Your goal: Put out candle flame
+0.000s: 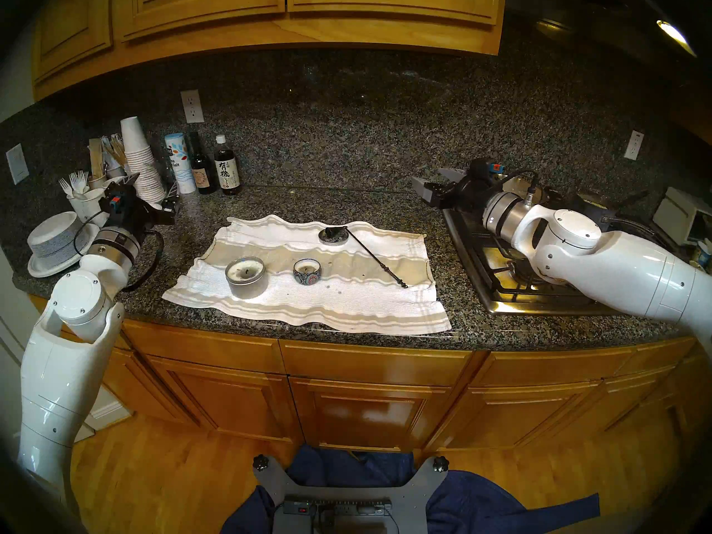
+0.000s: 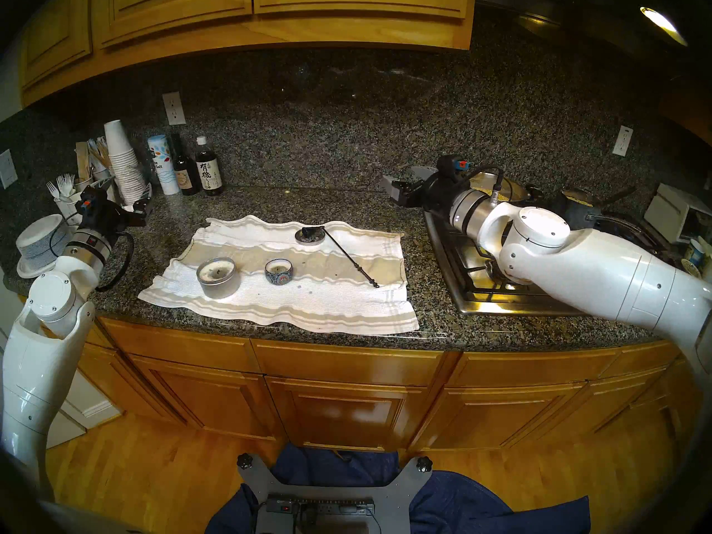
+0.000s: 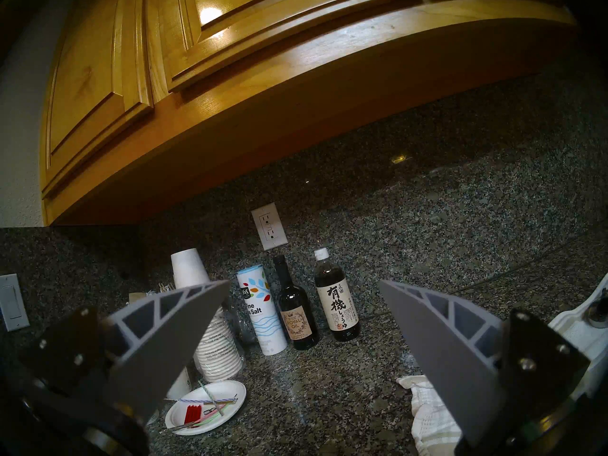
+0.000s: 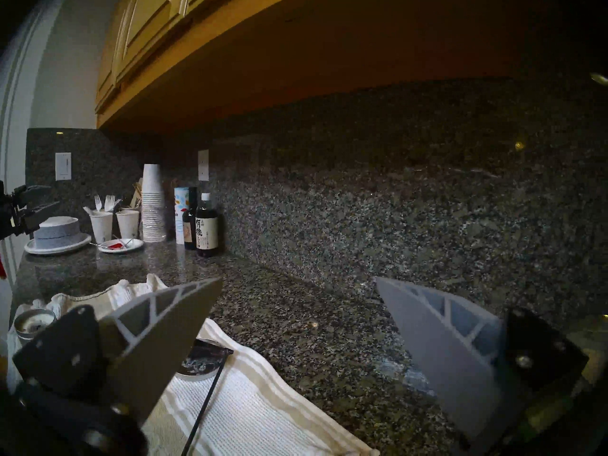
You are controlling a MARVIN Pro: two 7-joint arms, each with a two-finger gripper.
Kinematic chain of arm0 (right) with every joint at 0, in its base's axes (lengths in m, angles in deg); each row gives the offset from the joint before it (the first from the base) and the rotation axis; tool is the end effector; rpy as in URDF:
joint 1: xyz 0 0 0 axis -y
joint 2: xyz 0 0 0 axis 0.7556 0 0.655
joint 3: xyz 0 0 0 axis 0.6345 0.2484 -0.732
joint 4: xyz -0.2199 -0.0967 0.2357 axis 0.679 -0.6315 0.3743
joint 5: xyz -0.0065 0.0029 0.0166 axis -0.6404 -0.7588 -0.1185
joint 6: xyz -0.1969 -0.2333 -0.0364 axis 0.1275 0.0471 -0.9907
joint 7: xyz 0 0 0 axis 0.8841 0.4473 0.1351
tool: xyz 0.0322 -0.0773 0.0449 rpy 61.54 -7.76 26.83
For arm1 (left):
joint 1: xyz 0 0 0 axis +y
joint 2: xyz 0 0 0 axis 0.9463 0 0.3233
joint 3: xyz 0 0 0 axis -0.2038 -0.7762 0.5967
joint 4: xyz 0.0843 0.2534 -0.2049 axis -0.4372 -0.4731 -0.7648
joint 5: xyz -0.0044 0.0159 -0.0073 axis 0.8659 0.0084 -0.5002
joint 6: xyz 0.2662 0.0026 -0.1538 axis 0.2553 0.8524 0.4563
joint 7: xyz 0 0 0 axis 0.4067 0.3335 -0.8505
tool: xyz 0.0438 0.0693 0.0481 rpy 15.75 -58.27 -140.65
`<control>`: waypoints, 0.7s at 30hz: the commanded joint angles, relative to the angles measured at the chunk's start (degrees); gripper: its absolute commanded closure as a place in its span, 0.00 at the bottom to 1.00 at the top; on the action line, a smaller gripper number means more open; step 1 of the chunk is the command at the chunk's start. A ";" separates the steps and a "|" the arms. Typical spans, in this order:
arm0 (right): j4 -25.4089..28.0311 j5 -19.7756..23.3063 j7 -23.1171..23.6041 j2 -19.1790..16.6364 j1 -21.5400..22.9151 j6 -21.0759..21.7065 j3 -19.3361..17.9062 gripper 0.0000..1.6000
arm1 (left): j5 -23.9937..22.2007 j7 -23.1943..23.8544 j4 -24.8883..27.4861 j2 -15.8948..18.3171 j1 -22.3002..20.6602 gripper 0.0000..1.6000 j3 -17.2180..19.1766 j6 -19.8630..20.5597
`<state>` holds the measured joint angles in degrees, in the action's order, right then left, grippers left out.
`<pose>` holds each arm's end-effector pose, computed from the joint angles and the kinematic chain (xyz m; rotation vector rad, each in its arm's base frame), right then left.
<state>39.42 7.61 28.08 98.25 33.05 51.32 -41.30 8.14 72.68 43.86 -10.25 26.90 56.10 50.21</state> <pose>0.4813 -0.1055 -0.1074 -1.8388 -0.5942 -1.9537 0.3760 0.2459 -0.1716 -1.7200 0.2424 -2.2173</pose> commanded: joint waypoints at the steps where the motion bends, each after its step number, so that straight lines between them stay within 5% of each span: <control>1: 1.56 0.36 -0.64 -2.54 2.06 -1.26 -2.20 0.00 | 0.14 0.03 1.40 0.67 -1.35 0.00 0.93 -1.08; 21: 2.22 0.64 -1.33 -2.98 2.18 -1.17 -2.02 0.00 | -0.01 -0.12 1.39 0.87 -1.27 0.00 0.85 -1.23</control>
<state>41.46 8.63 26.72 95.70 33.07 51.15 -41.33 7.99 72.53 43.87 -10.04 26.97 56.04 50.04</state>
